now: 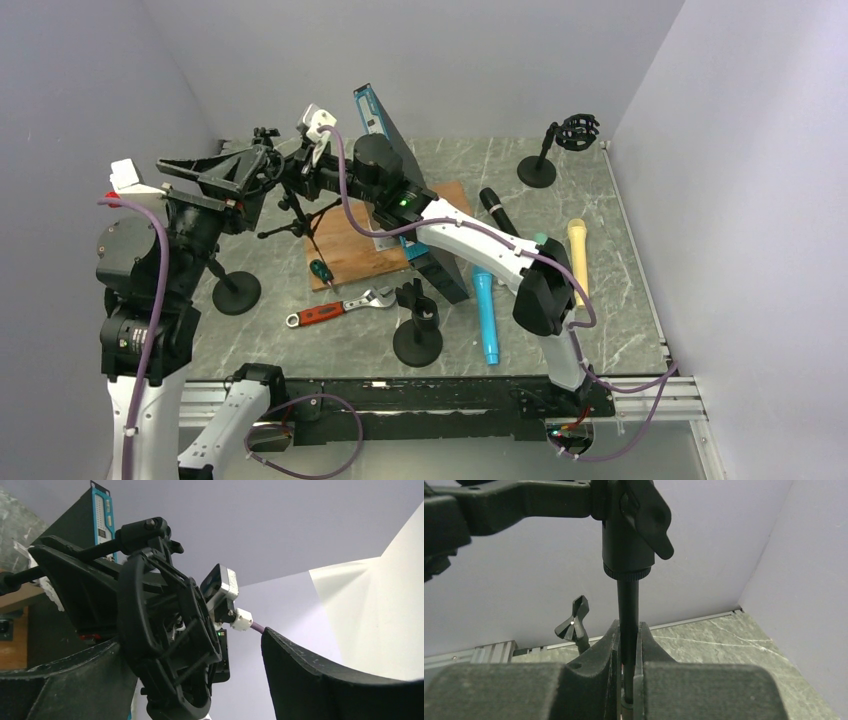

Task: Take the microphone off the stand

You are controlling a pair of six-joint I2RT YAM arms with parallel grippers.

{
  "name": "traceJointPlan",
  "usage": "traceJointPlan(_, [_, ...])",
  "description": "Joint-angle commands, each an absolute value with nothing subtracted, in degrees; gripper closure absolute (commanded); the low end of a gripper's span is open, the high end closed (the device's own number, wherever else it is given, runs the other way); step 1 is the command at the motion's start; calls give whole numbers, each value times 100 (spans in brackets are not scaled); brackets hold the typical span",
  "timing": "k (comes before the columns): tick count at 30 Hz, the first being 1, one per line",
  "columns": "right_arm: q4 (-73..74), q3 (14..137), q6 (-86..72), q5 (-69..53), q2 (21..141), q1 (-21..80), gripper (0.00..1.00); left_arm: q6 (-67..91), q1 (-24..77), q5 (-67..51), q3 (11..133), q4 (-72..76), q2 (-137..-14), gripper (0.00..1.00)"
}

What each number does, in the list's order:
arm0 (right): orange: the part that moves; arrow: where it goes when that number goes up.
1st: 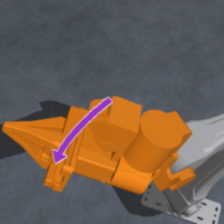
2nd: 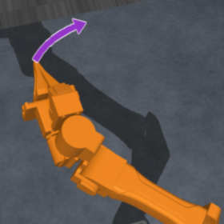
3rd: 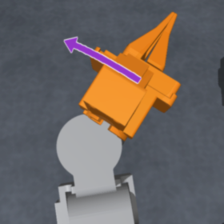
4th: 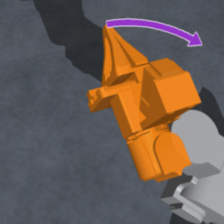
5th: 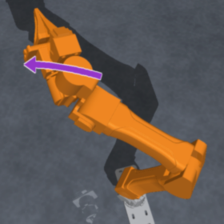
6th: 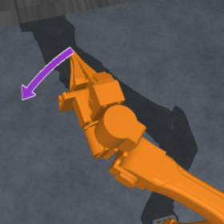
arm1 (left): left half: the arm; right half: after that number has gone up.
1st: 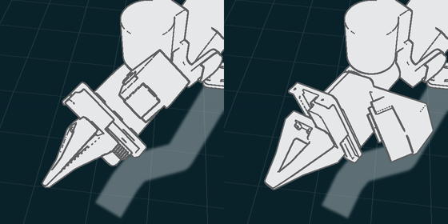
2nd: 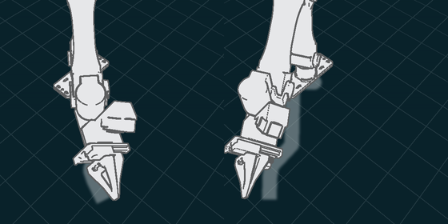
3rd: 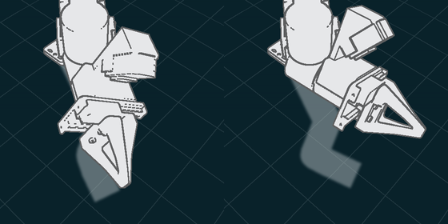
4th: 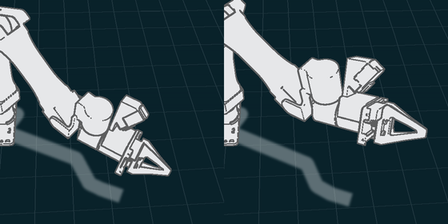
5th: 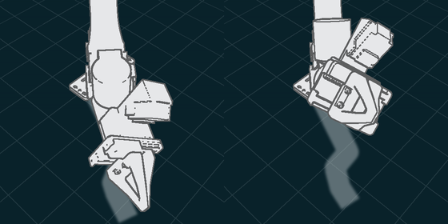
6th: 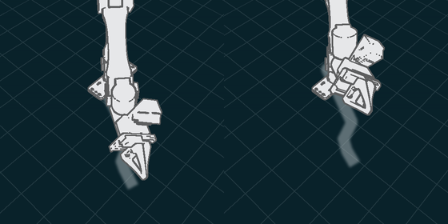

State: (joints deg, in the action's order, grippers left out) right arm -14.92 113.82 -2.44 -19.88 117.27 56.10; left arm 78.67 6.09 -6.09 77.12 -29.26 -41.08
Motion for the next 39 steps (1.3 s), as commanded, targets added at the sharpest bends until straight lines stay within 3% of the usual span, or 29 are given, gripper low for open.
traceJointPlan(1, [-2258,11380,-53,-2006,11215,5650,100,8250,606,-18,7742,-3255,-4003,13])
traceJointPlan(6, [-2197,11347,207,-2170,11218,5660,100,8339,598,-47,7634,-3129,-4048,16])
traceJointPlan(11, [-2184,11226,378,-2133,11136,5678,100,8352,598,-18,7519,-3009,-3952,35])
traceJointPlan(18, [-2178,11153,451,-2020,11115,5686,100,8245,598,194,7515,-2966,-3911,42])
traceJointPlan(19, [-2179,11145,457,-1976,11118,5690,95,8238,598,193,7515,-2947,-3915,44])
traceJointPlan(23, [-2206,11131,458,-1873,11131,5680,93,8165,598,264,7540,-2911,-3935,49])
traceJointPlan(32, [-2191,11084,546,-1526,11170,5680,29,7832,593,578,7630,-2827,-4028,48])
traceJointPlan(35, [-2240,10911,579,-1429,11096,5674,15,7776,589,562,7646,-2731,-4131,47])
traceJointPlan(39, [-2256,10460,645,-1363,10833,5671,5,7673,470,461,7692,-2618,-4325,47])
